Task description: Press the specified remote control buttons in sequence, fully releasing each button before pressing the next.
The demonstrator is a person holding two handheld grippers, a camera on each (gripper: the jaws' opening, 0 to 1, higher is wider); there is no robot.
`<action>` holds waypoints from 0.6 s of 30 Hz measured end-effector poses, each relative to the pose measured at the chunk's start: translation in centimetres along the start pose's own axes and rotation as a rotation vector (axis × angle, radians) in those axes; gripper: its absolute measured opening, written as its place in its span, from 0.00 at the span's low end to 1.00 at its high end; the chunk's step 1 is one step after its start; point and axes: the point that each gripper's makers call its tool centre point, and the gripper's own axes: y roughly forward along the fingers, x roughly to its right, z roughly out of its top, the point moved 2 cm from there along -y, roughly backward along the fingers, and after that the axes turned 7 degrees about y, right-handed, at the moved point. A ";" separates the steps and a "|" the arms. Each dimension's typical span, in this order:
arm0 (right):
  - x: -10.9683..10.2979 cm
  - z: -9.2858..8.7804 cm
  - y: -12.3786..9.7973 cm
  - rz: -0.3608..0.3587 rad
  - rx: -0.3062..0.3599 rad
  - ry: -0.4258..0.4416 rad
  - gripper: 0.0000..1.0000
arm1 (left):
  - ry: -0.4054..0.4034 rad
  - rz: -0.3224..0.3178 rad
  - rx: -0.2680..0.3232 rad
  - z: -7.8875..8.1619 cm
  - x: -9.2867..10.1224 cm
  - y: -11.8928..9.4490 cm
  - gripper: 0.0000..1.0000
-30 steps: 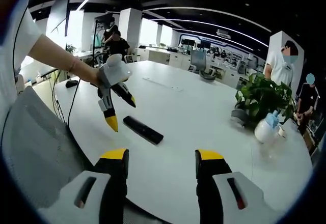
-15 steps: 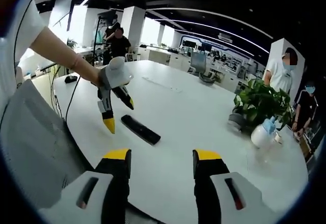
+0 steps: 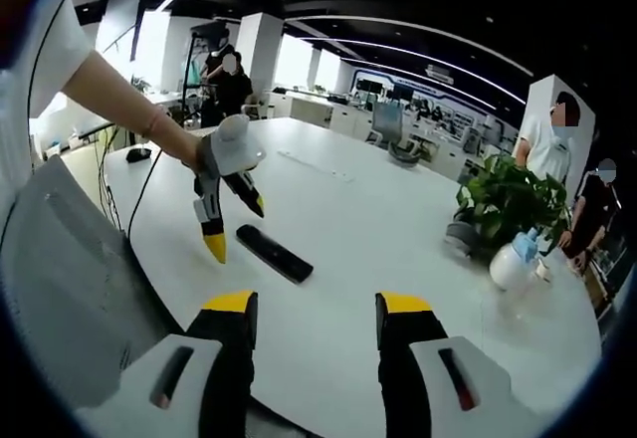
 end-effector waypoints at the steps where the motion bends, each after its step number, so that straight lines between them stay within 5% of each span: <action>1: 0.0 0.0 0.0 0.000 -0.002 -0.001 0.49 | 0.000 -0.002 -0.001 0.0 0.0 0.1 0.93; 18: 0.1 -0.1 0.0 -0.006 -0.006 -0.001 0.49 | 0.031 -0.001 -0.017 0.2 -0.6 0.7 0.93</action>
